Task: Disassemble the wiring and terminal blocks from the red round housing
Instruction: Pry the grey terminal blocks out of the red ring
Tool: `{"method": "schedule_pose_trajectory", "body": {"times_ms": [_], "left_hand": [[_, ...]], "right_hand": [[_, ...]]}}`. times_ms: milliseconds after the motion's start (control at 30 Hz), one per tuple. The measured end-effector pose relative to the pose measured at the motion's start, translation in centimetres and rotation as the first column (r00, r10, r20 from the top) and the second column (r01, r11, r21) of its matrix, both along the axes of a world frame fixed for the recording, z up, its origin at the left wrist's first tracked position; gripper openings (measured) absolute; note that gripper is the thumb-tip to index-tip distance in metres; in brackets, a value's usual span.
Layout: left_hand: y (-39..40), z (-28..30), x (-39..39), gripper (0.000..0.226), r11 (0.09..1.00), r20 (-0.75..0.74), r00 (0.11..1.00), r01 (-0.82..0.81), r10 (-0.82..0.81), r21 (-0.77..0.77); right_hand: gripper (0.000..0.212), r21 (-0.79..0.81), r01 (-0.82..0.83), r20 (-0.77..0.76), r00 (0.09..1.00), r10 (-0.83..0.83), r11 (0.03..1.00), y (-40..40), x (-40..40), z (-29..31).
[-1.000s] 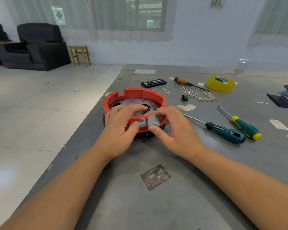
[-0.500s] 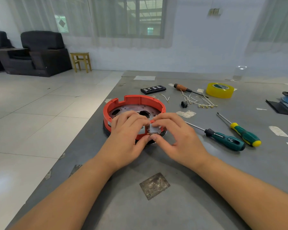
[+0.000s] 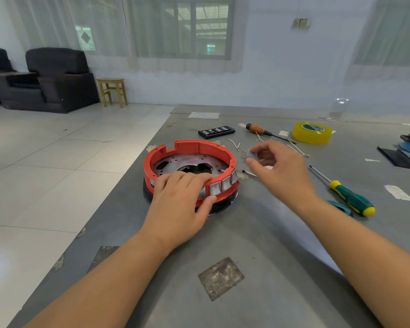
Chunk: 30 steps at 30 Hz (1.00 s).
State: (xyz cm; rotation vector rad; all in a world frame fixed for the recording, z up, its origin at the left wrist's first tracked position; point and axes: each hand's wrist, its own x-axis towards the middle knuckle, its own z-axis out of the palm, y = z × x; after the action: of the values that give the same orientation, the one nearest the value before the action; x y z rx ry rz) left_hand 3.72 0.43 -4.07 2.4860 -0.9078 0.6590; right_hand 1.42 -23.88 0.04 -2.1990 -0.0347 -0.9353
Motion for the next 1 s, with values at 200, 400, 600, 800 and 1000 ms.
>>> {"method": "schedule_pose_trajectory", "body": {"times_ms": [200, 400, 600, 800, 1000], "left_hand": [[-0.2, -0.5, 0.4, 0.047, 0.999, 0.054, 0.997, -0.050, 0.051, -0.015], [-0.3, -1.0, 0.7, 0.045, 0.998, 0.079, 0.996, -0.049, 0.051, -0.038], [-0.4, -1.1, 0.9, 0.045, 0.997, 0.082, 0.995, -0.061, 0.064, -0.040], [-0.4, -1.2, 1.0, 0.044, 0.996, 0.068, 0.996, -0.050, 0.055, -0.079], [-0.3, -1.0, 1.1, 0.049, 0.996, 0.052, 0.996, -0.065, 0.069, -0.067]], "right_hand": [[0.017, -0.174, 0.108, -0.372, 0.913, -0.167, 0.979, -3.7, 7.4, 1.2], [0.019, -0.426, 0.129, -0.427, 0.844, -0.324, 0.896, -5.1, 13.5, 0.7], [0.005, -0.622, 0.207, -0.446, 0.699, -0.559, 0.755, -6.2, 15.6, -1.2], [0.009, -0.665, 0.143, -0.487, 0.661, -0.571, 0.733, -6.2, 15.6, -1.3], [0.021, -0.567, 0.118, -0.483, 0.754, -0.445, 0.815, -5.7, 12.7, 0.3]]}}
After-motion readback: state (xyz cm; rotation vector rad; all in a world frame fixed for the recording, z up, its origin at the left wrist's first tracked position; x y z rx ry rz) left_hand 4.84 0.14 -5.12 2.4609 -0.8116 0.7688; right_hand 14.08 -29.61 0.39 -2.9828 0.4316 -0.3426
